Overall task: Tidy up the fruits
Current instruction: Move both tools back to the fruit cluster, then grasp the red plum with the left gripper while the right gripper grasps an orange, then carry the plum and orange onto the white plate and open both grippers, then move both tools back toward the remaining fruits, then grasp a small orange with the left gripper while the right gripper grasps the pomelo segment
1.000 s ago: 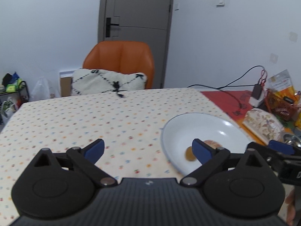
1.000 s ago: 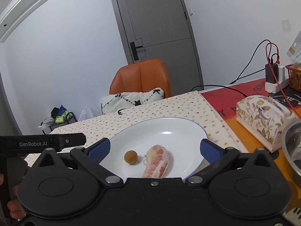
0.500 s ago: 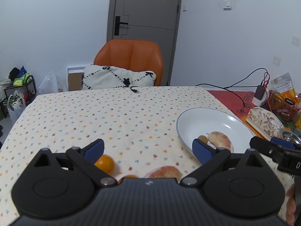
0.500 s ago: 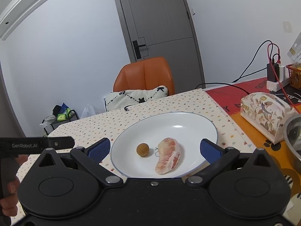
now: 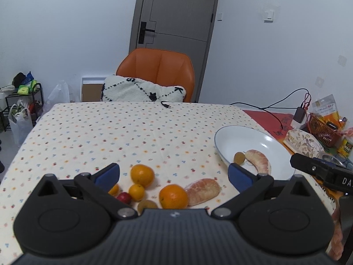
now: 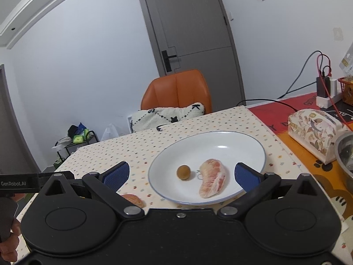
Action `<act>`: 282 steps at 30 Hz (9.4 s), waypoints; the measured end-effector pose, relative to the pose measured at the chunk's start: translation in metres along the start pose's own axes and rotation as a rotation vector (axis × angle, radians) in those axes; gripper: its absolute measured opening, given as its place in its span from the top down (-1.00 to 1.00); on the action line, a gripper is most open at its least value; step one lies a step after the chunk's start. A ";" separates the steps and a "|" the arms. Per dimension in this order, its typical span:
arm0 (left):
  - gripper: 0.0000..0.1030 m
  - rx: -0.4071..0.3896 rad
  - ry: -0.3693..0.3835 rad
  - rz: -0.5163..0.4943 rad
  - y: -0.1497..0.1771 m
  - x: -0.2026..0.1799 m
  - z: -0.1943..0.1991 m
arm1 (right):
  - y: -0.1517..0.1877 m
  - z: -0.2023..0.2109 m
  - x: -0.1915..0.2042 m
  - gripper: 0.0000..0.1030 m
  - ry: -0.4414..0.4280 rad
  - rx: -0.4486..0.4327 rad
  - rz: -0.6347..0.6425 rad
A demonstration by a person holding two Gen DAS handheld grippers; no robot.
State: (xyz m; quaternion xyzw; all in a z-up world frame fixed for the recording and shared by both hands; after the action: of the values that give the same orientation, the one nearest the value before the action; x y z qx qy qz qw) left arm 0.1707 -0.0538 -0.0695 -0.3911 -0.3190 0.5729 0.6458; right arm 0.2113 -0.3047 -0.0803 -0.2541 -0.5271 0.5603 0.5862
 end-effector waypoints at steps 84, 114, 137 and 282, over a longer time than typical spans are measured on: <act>0.56 0.067 0.006 0.121 0.069 0.063 -0.020 | 0.083 -0.087 0.110 0.36 -0.279 0.336 0.050; 0.56 -0.051 0.160 -0.007 0.007 -0.028 -0.013 | 0.018 -0.020 0.027 0.38 -0.116 0.102 -0.019; 0.56 -0.054 0.262 -0.097 -0.016 -0.102 -0.042 | 0.007 0.000 -0.043 0.38 -0.003 0.032 -0.096; 0.20 0.079 -0.014 0.156 0.048 0.094 -0.064 | 0.063 -0.088 0.098 -0.84 -0.025 0.278 0.083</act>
State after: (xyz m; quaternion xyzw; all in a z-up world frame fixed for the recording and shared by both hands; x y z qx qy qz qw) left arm 0.2150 0.0323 -0.1463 -0.3848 -0.2692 0.6364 0.6119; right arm 0.2486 -0.1729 -0.1315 -0.1849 -0.4408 0.6546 0.5856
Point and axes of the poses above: each gripper's, at about its wrist camera, not at the fingertips, and z roughly against the way its jaws point, x to its left, y to its underside, the point moved 6 cm from there along -z, roughly the way its jaws point, and after that the axes turned 7 degrees about -z, right-handed, at the moved point
